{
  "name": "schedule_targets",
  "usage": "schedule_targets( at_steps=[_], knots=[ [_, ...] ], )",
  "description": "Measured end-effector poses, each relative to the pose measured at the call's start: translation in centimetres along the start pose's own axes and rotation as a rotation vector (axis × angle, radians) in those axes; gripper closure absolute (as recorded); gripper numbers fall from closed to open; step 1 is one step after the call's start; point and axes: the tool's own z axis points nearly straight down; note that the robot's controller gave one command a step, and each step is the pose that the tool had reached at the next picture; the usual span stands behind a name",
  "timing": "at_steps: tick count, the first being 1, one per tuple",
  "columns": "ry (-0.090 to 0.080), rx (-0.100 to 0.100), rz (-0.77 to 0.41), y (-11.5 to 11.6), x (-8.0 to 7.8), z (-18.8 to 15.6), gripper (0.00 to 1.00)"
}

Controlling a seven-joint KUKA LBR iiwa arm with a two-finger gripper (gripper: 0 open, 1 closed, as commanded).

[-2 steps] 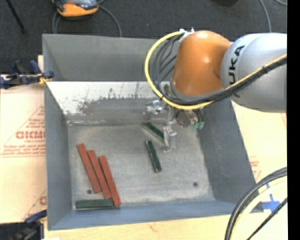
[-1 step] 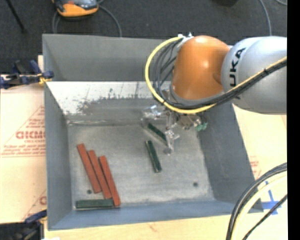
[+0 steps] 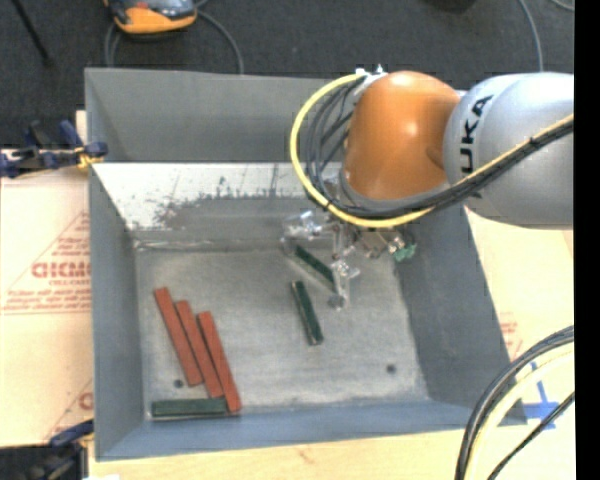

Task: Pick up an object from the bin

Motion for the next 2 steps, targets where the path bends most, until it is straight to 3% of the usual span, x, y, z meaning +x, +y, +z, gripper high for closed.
schedule_targets(
  at_steps=[1,2],
  knots=[
    [-0.004,0.001,-0.200,-0.3,-0.8,2.1,0.00],
    [-0.005,-0.001,-0.127,-0.9,0.6,4.4,0.00]
  ],
)
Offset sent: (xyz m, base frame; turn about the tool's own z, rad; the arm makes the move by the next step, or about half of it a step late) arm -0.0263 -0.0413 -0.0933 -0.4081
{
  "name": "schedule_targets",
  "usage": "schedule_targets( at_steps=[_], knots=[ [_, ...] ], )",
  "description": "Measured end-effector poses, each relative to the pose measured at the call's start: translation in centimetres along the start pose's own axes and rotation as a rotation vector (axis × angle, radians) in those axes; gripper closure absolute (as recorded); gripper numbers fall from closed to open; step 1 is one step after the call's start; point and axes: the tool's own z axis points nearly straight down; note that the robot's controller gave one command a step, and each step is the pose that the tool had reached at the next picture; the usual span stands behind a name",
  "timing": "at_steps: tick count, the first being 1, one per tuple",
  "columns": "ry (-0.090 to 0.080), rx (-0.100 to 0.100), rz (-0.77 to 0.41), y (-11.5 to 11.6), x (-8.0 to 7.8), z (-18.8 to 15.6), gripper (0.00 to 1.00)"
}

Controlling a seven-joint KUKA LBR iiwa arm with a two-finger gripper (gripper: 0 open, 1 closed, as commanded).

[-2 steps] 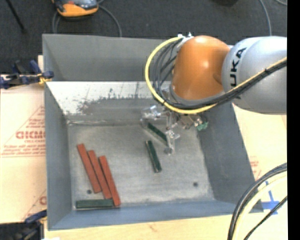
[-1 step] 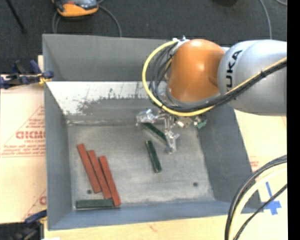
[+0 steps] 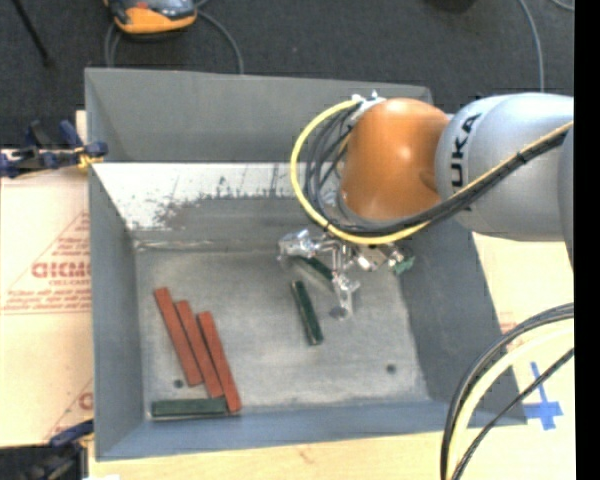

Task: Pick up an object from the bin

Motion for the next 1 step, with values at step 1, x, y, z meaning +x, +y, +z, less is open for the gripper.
schedule_targets(
  at_steps=[1],
  knots=[
    [0.004,0.000,-0.180,-0.18,0.32,1.77,0.00]
  ],
)
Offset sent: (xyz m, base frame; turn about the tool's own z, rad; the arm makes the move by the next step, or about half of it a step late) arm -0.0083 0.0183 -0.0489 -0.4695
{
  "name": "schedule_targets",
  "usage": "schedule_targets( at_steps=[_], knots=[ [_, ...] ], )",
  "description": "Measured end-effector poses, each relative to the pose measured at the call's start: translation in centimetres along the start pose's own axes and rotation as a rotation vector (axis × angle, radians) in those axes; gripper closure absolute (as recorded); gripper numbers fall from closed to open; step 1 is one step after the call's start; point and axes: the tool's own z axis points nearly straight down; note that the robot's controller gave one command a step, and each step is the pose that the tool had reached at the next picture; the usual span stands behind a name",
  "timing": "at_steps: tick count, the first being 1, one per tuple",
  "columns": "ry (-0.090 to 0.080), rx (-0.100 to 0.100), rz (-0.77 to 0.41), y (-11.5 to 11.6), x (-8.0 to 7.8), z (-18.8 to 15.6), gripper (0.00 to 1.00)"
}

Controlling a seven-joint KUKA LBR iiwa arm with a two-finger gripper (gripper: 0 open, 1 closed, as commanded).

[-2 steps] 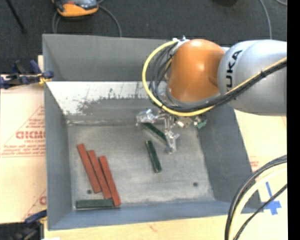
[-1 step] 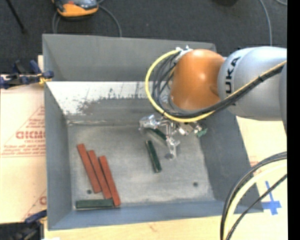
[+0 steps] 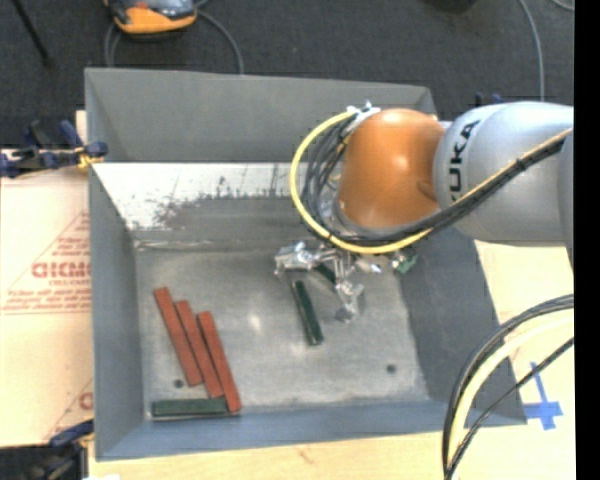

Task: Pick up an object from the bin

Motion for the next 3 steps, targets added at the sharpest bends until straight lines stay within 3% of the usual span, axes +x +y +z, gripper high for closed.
schedule_targets(
  at_steps=[1,2,3],
  knots=[
    [-0.006,0.003,-0.284,1.75,-1.25,2.86,1.00],
    [-0.005,0.002,-0.282,1.76,-1.24,2.87,0.00],
    [-0.005,0.001,-0.281,1.77,-1.25,2.86,1.00]
  ],
)
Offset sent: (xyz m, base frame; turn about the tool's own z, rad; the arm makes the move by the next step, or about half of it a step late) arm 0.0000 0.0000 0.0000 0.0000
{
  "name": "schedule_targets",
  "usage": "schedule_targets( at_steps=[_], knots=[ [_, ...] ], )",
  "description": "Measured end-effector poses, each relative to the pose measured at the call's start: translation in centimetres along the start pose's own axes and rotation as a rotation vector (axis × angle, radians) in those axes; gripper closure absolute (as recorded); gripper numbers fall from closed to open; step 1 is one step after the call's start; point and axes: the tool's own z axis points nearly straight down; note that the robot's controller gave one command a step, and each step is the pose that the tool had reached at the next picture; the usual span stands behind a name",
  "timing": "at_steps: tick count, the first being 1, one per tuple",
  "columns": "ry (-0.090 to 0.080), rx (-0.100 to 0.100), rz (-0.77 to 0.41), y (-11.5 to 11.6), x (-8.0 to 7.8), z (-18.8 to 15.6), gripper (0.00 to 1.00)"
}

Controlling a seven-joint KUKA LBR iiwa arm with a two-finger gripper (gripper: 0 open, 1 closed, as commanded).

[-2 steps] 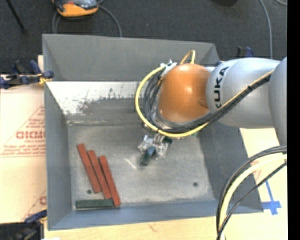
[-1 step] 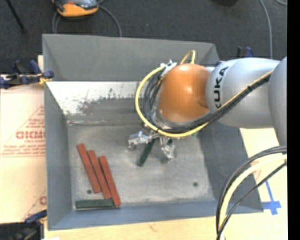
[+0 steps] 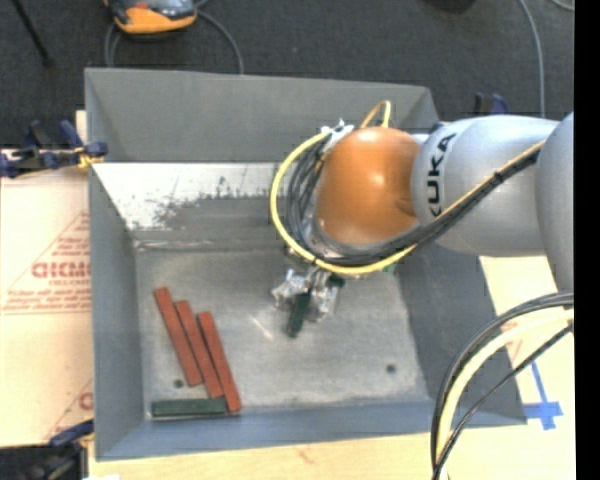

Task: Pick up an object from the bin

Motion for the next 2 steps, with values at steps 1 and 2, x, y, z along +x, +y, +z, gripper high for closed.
schedule_targets(
  at_steps=[1,2],
  knots=[
    [0.000,0.000,0.000,0.0,0.0,0.0,1.00],
    [0.006,-0.008,-0.024,-0.4,-0.5,-4.0,1.00]
  ],
)
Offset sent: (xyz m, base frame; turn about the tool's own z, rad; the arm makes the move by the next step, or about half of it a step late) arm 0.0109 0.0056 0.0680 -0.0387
